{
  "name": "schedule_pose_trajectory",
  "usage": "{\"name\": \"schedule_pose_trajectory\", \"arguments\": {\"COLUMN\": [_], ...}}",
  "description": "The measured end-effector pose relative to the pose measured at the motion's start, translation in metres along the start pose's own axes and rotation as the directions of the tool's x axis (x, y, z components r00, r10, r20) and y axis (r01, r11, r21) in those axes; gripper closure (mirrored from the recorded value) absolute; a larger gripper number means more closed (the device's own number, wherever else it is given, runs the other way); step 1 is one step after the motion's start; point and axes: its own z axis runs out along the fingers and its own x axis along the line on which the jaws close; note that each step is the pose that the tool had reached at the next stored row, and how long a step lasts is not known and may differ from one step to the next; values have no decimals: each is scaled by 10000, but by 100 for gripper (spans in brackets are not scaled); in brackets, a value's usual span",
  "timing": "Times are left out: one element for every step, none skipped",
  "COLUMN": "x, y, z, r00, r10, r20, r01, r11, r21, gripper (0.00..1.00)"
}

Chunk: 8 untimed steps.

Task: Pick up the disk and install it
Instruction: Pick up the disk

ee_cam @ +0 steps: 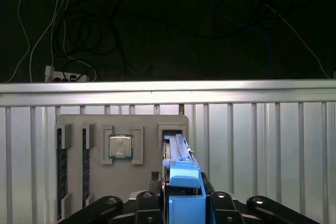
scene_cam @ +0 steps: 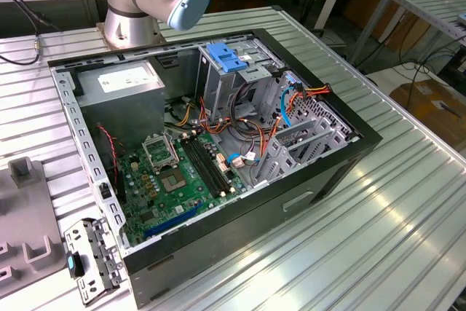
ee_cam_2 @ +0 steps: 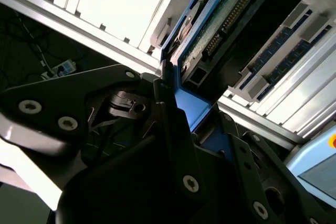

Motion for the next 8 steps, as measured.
{"name": "schedule_pose_trajectory", "arguments": {"x": [0,0,0,0,0,0,0,0], "y": [0,0,0,0,0,1,1,1], "z": [-3,-8,-11,-15,-21,-25,-30,-35], "r00": [10000,10000,10000,10000,10000,10000,10000,10000], "r10": [0,0,0,0,0,0,0,0], "r20": [0,1,0,0,0,0,0,0], "r01": [0,0,0,0,0,0,0,0], "r11": [10000,10000,10000,10000,10000,10000,10000,10000], "r21": [1,1,1,0,0,0,0,0], "gripper": [63,63,63,63,63,63,63,63]}}
